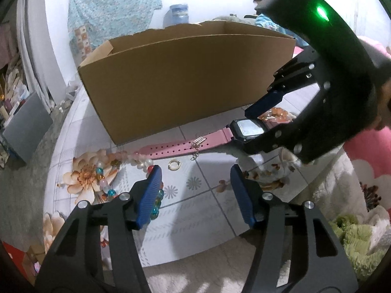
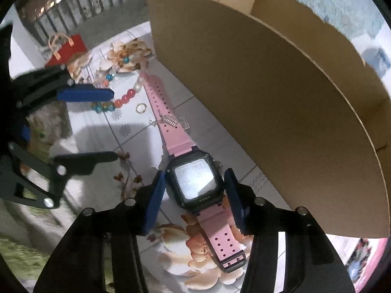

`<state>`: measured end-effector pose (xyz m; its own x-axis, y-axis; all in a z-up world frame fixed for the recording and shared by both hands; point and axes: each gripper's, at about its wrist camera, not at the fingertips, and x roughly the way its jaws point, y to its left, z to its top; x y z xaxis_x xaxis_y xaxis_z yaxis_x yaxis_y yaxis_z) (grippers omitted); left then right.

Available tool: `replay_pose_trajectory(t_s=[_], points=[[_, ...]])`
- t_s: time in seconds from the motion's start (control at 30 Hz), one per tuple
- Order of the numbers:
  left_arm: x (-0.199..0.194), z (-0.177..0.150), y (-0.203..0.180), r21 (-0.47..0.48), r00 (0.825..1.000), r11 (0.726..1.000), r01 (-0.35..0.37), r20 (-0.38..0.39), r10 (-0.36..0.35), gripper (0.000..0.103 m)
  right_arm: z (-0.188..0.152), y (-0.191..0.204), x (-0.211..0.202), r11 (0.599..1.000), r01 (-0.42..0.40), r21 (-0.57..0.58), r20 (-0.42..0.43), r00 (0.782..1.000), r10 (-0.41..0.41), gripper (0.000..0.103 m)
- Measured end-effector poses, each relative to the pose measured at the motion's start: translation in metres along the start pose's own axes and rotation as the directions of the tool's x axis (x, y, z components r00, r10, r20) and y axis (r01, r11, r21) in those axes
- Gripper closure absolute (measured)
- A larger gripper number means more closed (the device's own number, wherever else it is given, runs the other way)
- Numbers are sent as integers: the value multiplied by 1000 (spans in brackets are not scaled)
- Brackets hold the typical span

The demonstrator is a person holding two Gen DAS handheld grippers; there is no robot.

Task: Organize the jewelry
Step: 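Lift the watch with the right gripper while the left gripper approaches it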

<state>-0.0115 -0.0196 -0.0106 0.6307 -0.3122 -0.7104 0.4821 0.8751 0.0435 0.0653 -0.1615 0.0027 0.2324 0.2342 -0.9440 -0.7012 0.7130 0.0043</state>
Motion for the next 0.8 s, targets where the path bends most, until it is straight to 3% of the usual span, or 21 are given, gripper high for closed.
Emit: replay_pose_trajectory(t_s=[0.13, 0.27, 0.37, 0.4, 0.43, 0.47, 0.57, 0.6, 0.67, 0.7, 0.8], points=[[4, 7, -4, 36, 1000, 999, 2, 8, -2, 47, 3, -26, -8, 980, -152, 131, -19, 988, 155, 55], [6, 12, -7, 64, 1000, 998, 6, 16, -7, 47, 1, -48, -15, 913, -317, 256, -8, 944, 330, 55], [6, 12, -8, 82, 1000, 997, -10, 24, 8, 49, -7, -62, -12, 802, -455, 387, 22, 874, 486, 55], [4, 12, -8, 84, 1000, 996, -14, 26, 12, 49, -9, -67, -10, 731, -517, 445, 55, 830, 555, 55], [4, 12, -8, 85, 1000, 996, -17, 27, 15, 49, -14, -71, -9, 687, -550, 474, 80, 804, 589, 55], [4, 13, -7, 83, 999, 996, -18, 28, 16, 49, -16, -72, -10, 671, -566, 479, 98, 794, 600, 55], [3, 16, -6, 80, 999, 997, -20, 27, 18, 50, -14, -65, -13, 655, -573, 492, 88, 781, 618, 55], [3, 17, -5, 81, 999, 996, -26, 30, 23, 51, -13, -62, -19, 671, -571, 474, 89, 789, 608, 55], [3, 20, -1, 75, 998, 996, -44, 37, 41, 52, -10, -55, -29, 748, -516, 416, 85, 842, 533, 55], [3, 21, 2, 67, 998, 997, -50, 40, 47, 52, -11, -54, -33, 764, -501, 407, 86, 854, 514, 55], [6, 24, 10, 42, 997, 997, -66, 34, 65, 52, -16, -56, -29, 760, -493, 423, 74, 855, 513, 55]])
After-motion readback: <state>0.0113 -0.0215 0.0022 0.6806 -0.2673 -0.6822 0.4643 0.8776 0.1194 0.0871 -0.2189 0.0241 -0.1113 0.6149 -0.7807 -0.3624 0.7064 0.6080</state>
